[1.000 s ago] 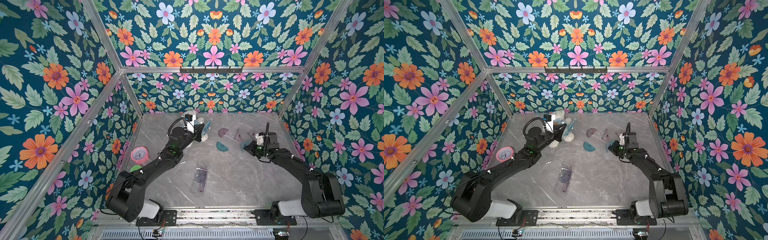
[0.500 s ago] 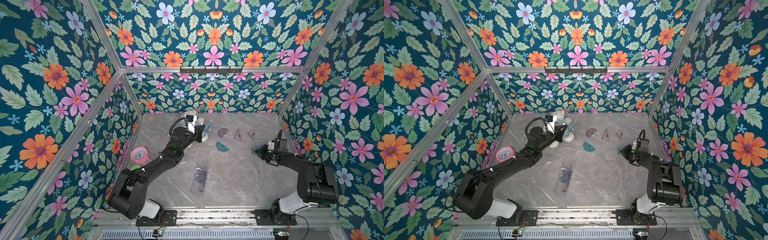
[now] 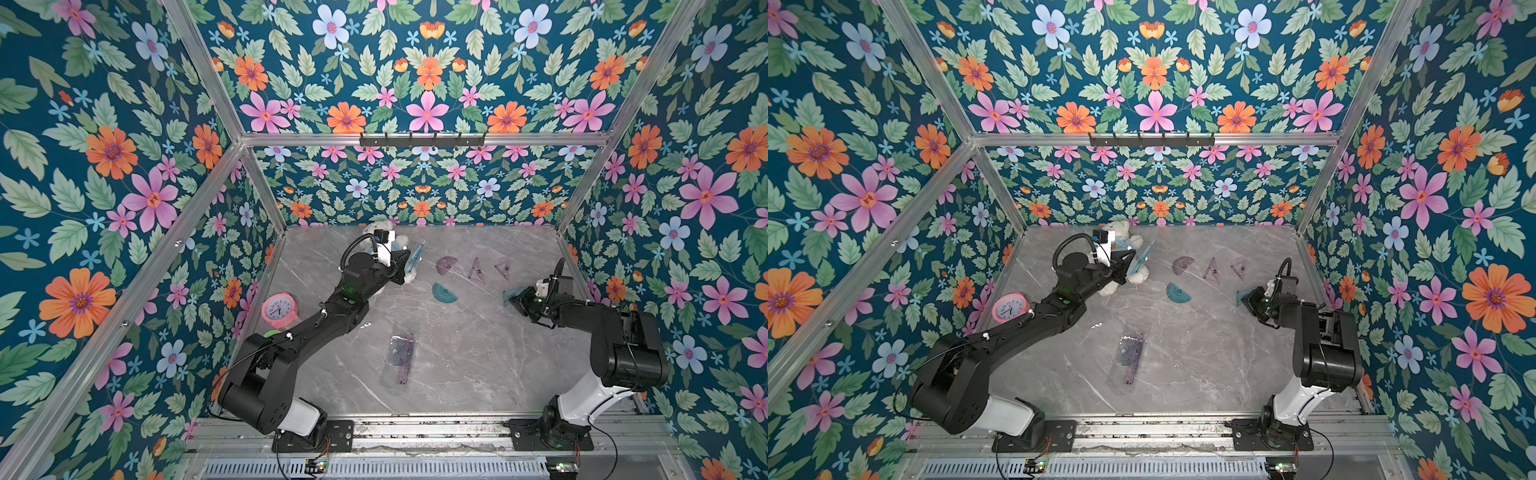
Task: Open the ruler set and take out the ruler
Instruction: Place the ruler at the center of the board, then take out the ruler from the ruler set bag.
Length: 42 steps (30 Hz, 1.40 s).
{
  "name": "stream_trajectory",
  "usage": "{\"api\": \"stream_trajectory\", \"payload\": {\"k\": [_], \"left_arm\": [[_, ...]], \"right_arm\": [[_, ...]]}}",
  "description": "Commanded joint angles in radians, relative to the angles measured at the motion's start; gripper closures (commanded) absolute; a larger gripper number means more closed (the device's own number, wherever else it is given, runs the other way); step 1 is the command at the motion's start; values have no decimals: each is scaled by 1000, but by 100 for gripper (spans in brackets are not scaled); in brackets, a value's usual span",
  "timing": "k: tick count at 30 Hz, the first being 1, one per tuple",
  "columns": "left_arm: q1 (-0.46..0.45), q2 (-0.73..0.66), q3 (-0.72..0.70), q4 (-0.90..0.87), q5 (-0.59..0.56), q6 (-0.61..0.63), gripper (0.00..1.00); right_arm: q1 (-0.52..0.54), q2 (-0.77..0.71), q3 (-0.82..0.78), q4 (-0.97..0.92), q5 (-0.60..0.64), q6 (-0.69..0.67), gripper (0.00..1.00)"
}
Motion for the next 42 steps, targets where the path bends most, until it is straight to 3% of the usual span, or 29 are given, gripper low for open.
{"api": "stream_trajectory", "payload": {"k": [1, 4, 10, 16, 22, 27, 33, 42], "left_arm": [[0, 1, 9, 12, 4, 10, 100], [0, -1, 10, 8, 3, 11, 100], [0, 12, 20, -1, 13, 11, 100], [-6, 49, 40, -3, 37, -5, 100], [-42, 93, 88, -21, 44, 2, 100], [-77, 123, 113, -21, 53, 2, 100], [-107, 137, 111, -9, 37, 13, 100], [-130, 150, 130, -31, 11, 45, 100]], "right_arm": [[-1, -1, -2, 0, 0, 19, 78], [-1, -31, -12, -23, 19, 18, 68], [12, -201, -20, -124, 54, 14, 64], [316, -367, 197, -325, 147, -101, 67], [474, -325, 334, -286, 103, -77, 78], [518, -242, 387, -204, 29, -8, 89], [599, -168, 471, -198, 11, 20, 89], [619, -122, 512, -207, 15, 22, 86]]}}
